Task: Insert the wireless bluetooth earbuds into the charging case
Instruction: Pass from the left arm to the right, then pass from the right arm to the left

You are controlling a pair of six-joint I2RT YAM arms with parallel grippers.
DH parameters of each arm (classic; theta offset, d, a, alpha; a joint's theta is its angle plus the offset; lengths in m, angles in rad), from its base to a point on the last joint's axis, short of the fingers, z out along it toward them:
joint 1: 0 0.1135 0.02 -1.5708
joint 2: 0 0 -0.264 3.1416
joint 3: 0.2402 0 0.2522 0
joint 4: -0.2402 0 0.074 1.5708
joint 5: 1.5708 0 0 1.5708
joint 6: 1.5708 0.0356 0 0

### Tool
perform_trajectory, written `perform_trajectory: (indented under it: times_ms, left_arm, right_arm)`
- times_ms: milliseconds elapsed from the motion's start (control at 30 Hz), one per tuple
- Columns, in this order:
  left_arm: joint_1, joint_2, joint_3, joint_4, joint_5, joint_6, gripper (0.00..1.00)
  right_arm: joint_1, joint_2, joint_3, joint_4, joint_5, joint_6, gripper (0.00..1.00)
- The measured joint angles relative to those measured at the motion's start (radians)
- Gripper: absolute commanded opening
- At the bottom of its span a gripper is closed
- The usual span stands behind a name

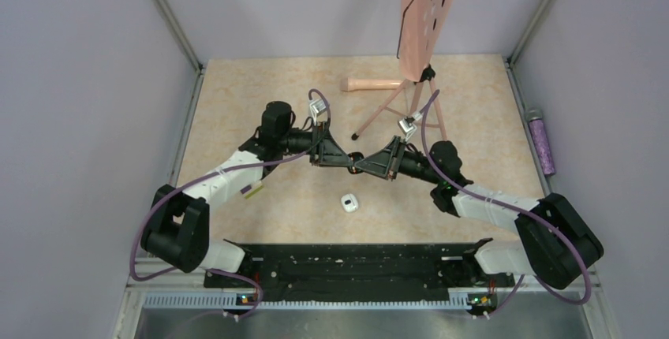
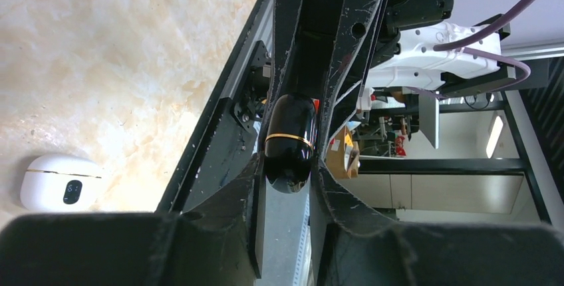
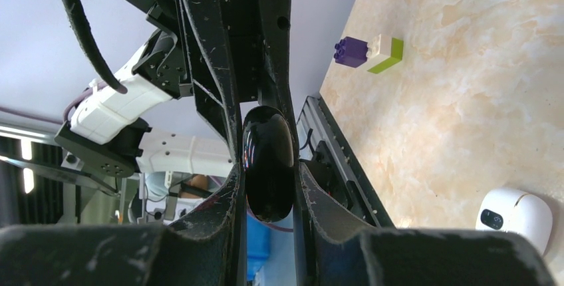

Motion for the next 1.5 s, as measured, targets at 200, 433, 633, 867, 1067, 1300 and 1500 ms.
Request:
perform_trajectory:
  times_ms: [200,433,633,867,1067,1300,1500]
  left_arm:
    - [0.000,0.000,0.010,-0.043,-0.037,0.028,0.40]
    - [0.014,0.000,0.012,-0.074,-0.047,0.040,0.43]
    - [0.015,0.000,0.022,-0.077,-0.046,0.040,0.55]
    - [0.015,0.000,0.022,-0.071,-0.084,0.035,0.68]
    - [0.015,0.005,0.010,-0.014,-0.097,0.008,0.56]
    - [0.015,0.044,-0.028,0.108,-0.084,-0.068,0.50]
    - [0.015,0.047,-0.054,0.215,-0.061,-0.134,0.18]
  right_arm:
    - [0.000,0.000,0.000,-0.019,0.021,-0.003,0.00]
    - [-0.003,0.000,0.000,-0.082,0.072,-0.019,0.00]
    - [-0.007,0.000,-0.001,-0.116,0.090,-0.027,0.00]
    - [-0.007,0.000,-0.001,-0.092,0.080,-0.017,0.00]
    - [-0.007,0.014,-0.001,-0.037,0.058,0.017,0.00]
    - [-0.007,0.031,-0.001,0.037,0.037,0.061,0.00]
    - [-0.007,0.058,-0.002,0.064,0.028,0.090,0.00]
